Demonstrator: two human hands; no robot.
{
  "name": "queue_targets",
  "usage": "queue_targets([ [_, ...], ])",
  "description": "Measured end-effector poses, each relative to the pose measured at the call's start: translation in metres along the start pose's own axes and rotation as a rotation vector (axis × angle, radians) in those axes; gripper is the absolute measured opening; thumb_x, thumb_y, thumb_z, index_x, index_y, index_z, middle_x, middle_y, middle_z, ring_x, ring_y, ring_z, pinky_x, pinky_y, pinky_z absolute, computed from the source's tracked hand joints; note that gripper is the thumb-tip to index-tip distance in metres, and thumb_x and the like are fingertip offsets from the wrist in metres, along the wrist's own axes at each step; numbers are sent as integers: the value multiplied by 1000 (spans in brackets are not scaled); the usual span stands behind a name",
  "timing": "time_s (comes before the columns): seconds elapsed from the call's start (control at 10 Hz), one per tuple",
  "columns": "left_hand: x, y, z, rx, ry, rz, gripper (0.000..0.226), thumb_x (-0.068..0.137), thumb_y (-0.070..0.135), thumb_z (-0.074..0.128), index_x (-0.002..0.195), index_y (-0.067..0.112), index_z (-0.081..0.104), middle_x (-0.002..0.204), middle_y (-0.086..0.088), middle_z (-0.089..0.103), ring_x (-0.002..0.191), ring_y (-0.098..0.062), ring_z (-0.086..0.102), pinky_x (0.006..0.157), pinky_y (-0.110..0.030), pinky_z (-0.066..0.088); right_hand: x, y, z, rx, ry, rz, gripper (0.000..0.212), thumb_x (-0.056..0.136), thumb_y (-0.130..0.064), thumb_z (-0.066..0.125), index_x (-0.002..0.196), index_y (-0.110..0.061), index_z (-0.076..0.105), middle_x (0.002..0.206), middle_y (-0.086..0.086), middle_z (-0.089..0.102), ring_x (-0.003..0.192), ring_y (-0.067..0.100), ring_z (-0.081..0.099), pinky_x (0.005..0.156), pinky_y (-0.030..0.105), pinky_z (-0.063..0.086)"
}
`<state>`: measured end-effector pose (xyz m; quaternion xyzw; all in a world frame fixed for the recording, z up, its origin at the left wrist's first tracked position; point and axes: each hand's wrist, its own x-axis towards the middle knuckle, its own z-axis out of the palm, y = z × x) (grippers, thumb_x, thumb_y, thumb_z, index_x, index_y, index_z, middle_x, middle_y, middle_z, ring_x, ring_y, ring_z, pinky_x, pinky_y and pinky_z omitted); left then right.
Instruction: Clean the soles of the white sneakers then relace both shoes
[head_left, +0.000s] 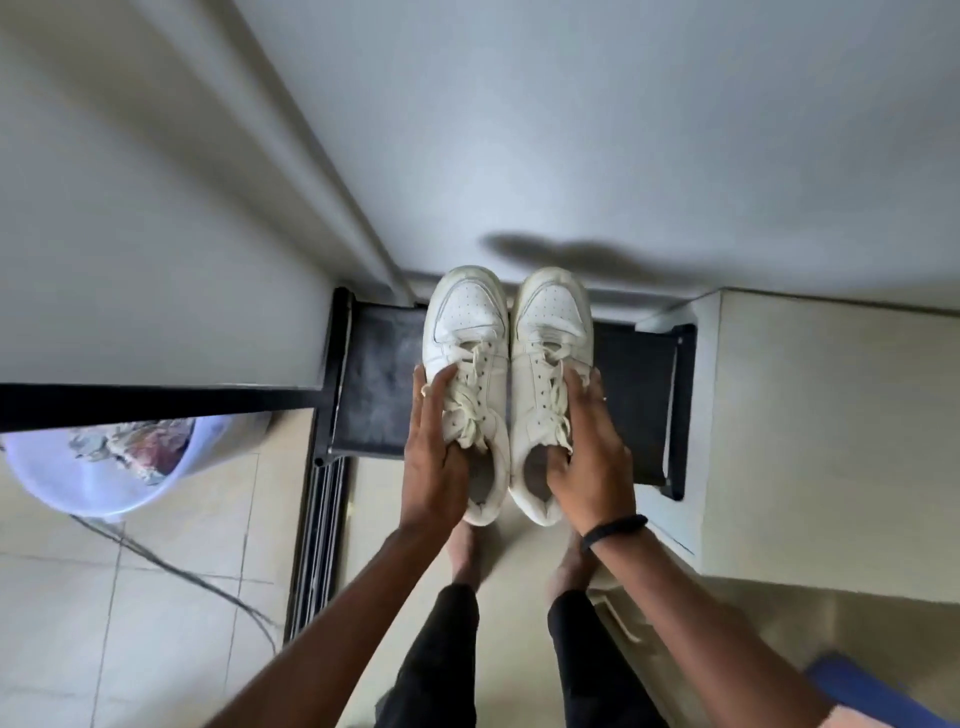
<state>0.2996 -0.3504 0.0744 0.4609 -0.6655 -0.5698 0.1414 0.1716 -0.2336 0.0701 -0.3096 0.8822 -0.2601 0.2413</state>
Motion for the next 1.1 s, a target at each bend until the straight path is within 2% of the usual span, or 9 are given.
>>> queue_targets([
  [0.1, 25, -39, 23, 52, -31, -36, 87, 72, -5, 35, 152, 29, 45, 166, -3, 34, 151, -13, 37, 121, -30, 35, 16, 35, 32, -15, -1, 46, 99, 73, 10, 70, 158, -24, 30, 165, 16, 25, 124, 42, 59, 91, 46, 57],
  [0.2, 43, -66, 41, 103, -48, -83, 86, 78, -5, 35, 154, 34, 42, 170, -1, 29, 150, -4, 33, 117, -17, 31, 32, 58, 53, -20, 1, 75, 98, 73, 10, 68, 158, -24, 31, 164, 17, 26, 125, 42, 58, 92, 46, 56],
  [0.3, 51, -84, 51, 158, -73, -98, 90, 73, 2, 31, 156, 37, 37, 172, -3, 25, 158, -17, 24, 123, -31, 27, 41, 72, 63, -23, -16, 86, 95, 75, 7, 67, 157, -25, 31, 165, 16, 26, 129, 39, 56, 95, 46, 54],
  [0.5, 53, -88, 56, 221, -93, -119, 90, 72, 8, 29, 158, 37, 33, 173, -5, 23, 152, -18, 27, 119, -38, 32, 50, 84, 67, -78, -66, 103, 90, 78, 2, 63, 157, -25, 29, 165, 13, 24, 125, 41, 58, 90, 46, 55],
  [0.6, 54, -86, 57, 257, -121, -124, 86, 77, 10, 30, 158, 39, 30, 173, -3, 21, 153, -21, 29, 117, -34, 29, 51, 82, 66, -130, -102, 116, 88, 81, -1, 61, 158, -25, 26, 166, 17, 20, 117, 45, 62, 86, 47, 56],
  [0.8, 52, -81, 60, 318, -165, -126, 83, 86, 7, 36, 160, 43, 23, 175, -3, 11, 155, -31, 29, 116, -45, 35, 47, 80, 61, -158, -143, 130, 88, 85, -5, 59, 160, -25, 17, 167, 20, 13, 120, 44, 61, 89, 45, 55],
  [0.9, 56, -83, 56, 337, -245, -131, 85, 83, 21, 34, 162, 45, 15, 176, -3, 10, 161, -21, 11, 122, -41, 26, 48, 79, 58, -172, -203, 140, 92, 86, -7, 55, 161, -28, 8, 168, 19, 7, 127, 42, 56, 95, 44, 52],
  [1.0, 57, -85, 48, 369, -318, -111, 86, 84, 44, 30, 164, 41, -1, 176, -3, -4, 161, -16, -11, 129, -45, 9, 49, 78, 49, -110, -245, 170, 96, 82, -13, 54, 160, -30, 1, 168, 16, 4, 144, 37, 38, 107, 48, 46],
  [1.1, 41, -74, 45, 607, -156, -39, 86, 91, 60, 20, 166, 30, -11, 172, -8, -24, 159, -27, -23, 128, -61, 0, 34, 70, 30, -252, -163, 60, 92, 83, -32, 46, 160, -20, -2, 168, 16, 0, 154, 34, 12, 117, 59, 30],
])
